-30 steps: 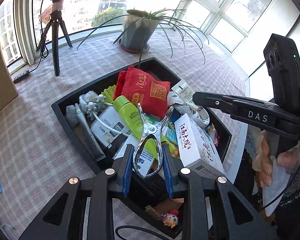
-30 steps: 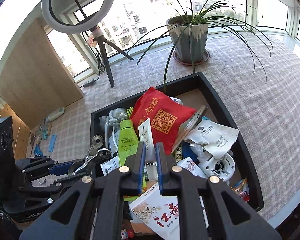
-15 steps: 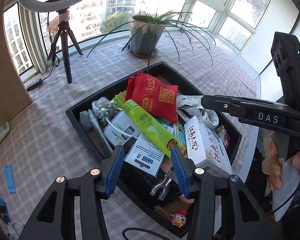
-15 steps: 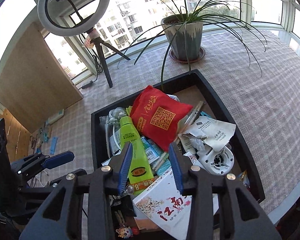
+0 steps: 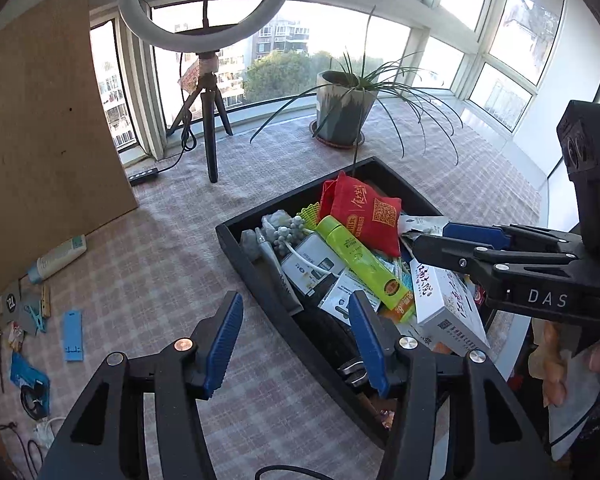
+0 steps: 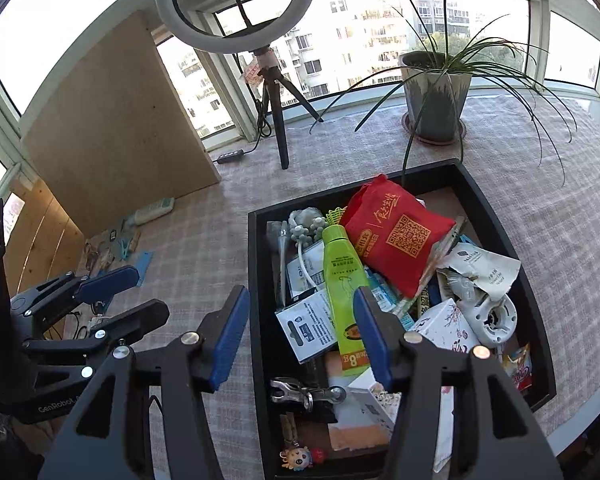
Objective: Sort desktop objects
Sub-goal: 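Move both grippers back over the pile, then close the right gripper on the coiled black cable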
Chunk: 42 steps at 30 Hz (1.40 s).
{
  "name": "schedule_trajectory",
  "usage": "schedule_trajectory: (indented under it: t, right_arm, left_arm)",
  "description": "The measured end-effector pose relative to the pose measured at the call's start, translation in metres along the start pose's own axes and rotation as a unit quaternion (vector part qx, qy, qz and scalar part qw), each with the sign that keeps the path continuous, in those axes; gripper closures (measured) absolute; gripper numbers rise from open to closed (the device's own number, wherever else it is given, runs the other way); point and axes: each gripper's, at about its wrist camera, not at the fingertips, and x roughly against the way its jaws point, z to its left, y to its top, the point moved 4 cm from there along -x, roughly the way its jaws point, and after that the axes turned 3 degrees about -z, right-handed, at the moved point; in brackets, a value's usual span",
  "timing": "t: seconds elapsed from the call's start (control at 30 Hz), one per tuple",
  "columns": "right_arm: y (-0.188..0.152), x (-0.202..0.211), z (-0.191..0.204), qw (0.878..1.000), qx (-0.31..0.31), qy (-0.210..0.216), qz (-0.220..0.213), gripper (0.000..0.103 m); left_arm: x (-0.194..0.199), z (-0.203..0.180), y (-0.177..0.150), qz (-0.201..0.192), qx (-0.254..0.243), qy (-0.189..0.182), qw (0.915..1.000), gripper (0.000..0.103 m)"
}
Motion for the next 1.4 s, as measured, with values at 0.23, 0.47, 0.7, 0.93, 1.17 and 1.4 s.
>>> schedule_trajectory:
  t: [0.23,0.47,0.7,0.93,1.17,1.4]
  right_arm:
    - [-0.008,-0.012,0.04,0.999,0.032,0.023,0.009,0.05]
    - [-0.016,-0.042,0.08,0.996,0.064,0.053,0.037,0.049]
    - [-0.021,-0.083,0.121,0.988,0.099,0.075,0.087,0.049]
    - [-0.026,-0.121,0.16,0.979,0.126,0.093,0.128,0.049]
    - [-0.03,-0.154,0.197,0.969,0.125,0.122,0.172,0.049]
    - [-0.027,-0.177,0.268,0.951,0.141,0.187,0.201,0.049]
  left_arm:
    - [0.016,0.041,-0.019,-0.004,0.036,0.038,0.9986,0.042]
    - [0.018,0.1,-0.056,0.013,0.096,0.08,0.9921,0.037]
    - [0.021,0.195,-0.103,0.037,0.2,0.135,0.9698,0.037]
    - [0.046,0.284,-0.15,0.04,0.309,0.177,0.9337,0.037]
    - [0.05,0.359,-0.183,0.054,0.386,0.176,0.9039,0.039]
    - [0.051,0.401,-0.197,0.048,0.424,0.171,0.8882,0.039]
